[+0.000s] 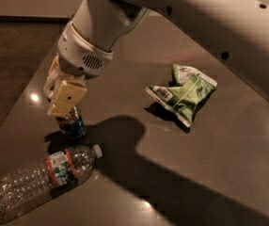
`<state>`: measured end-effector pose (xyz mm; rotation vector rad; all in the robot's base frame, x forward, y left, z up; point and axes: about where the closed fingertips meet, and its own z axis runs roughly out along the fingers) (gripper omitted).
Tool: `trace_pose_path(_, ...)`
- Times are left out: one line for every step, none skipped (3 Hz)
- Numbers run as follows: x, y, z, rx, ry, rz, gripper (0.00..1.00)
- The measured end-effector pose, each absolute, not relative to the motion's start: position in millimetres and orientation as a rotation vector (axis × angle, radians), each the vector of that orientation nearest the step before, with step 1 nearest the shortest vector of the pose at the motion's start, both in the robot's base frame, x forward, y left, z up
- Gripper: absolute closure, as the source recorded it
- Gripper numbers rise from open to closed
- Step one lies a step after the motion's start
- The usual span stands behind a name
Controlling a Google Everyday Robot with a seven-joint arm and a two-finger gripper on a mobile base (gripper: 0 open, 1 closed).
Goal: Move redbull can near water bottle
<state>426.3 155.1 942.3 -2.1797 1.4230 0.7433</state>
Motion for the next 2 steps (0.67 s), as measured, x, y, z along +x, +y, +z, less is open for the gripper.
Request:
trace_pose_path(418.4, 157.1, 939.5, -2.193, 1.416, 0.739, 0.63)
trace_pose_path(410.4, 159.6, 938.5, -2.208, 1.407, 0.745, 0.39)
